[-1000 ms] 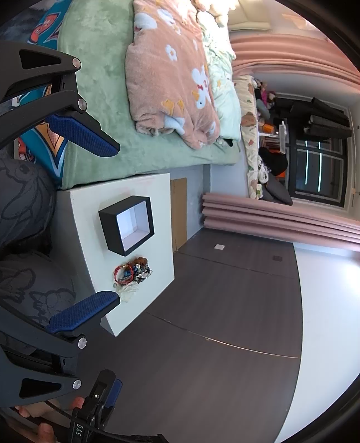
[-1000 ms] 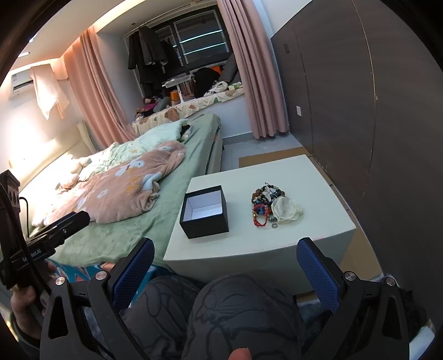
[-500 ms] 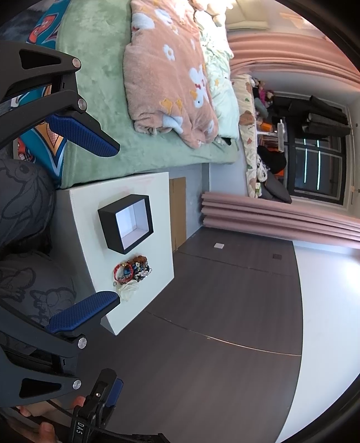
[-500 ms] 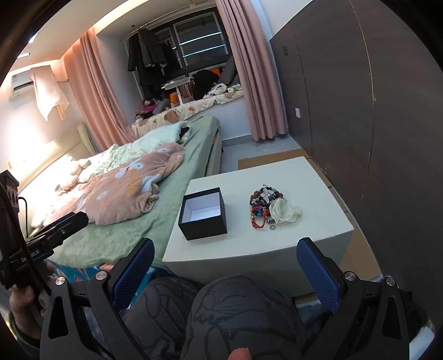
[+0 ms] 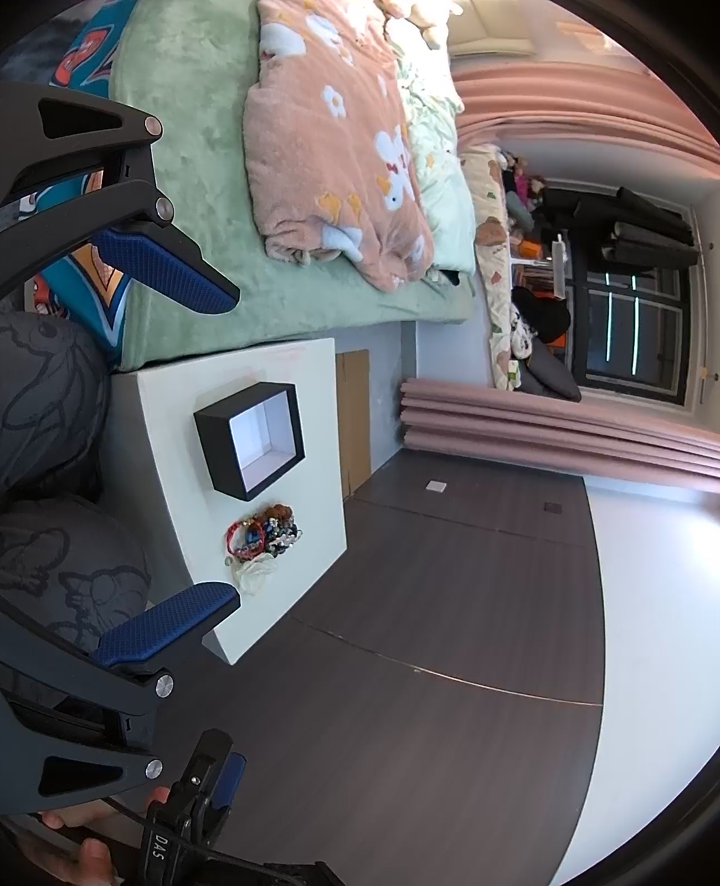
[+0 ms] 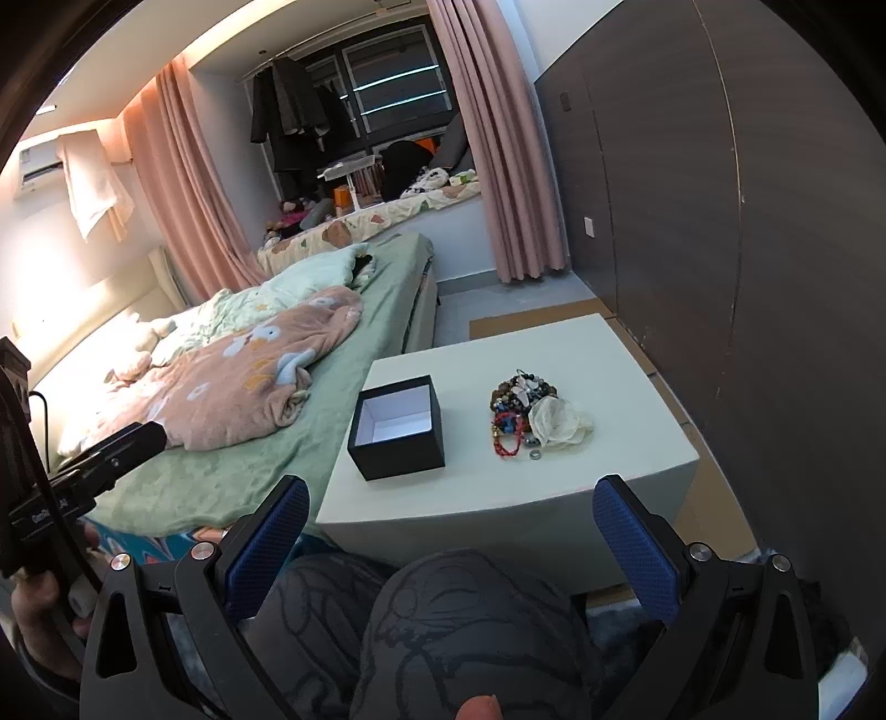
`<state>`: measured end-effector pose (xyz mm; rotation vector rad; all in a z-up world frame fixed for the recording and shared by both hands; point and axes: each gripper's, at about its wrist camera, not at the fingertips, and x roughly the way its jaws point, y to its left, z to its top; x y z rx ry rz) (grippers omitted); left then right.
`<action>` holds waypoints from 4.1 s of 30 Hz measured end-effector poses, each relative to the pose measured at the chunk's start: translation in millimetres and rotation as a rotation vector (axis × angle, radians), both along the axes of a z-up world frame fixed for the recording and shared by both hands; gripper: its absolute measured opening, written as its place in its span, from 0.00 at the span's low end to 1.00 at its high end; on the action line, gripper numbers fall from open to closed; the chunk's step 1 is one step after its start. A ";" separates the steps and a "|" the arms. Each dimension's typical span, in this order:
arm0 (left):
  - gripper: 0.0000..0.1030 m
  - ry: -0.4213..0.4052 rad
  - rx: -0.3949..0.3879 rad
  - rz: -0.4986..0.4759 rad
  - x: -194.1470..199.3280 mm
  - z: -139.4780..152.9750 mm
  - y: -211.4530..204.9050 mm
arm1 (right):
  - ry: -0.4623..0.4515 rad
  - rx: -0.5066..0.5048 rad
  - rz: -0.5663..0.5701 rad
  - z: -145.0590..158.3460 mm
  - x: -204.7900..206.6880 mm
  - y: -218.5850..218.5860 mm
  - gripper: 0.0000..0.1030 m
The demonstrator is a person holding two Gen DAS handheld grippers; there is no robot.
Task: Organize jewelry
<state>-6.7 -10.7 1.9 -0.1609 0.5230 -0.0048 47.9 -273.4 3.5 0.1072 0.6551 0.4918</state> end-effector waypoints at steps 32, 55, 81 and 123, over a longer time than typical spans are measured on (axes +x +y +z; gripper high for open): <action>0.95 0.024 0.033 -0.052 24.1 8.7 -42.1 | -0.106 0.040 -0.065 8.3 -8.3 -47.5 0.99; 0.81 0.178 0.032 -0.150 122.4 -35.9 -92.6 | 0.050 0.121 -0.209 -56.9 68.2 -125.6 0.99; 0.48 0.431 0.078 -0.269 238.4 -141.0 -150.6 | 0.209 0.151 -0.191 -125.4 131.1 -147.9 0.96; 0.02 0.250 -0.053 -0.161 191.6 -68.5 -58.3 | 0.440 -0.186 -0.077 -163.2 248.1 30.3 0.11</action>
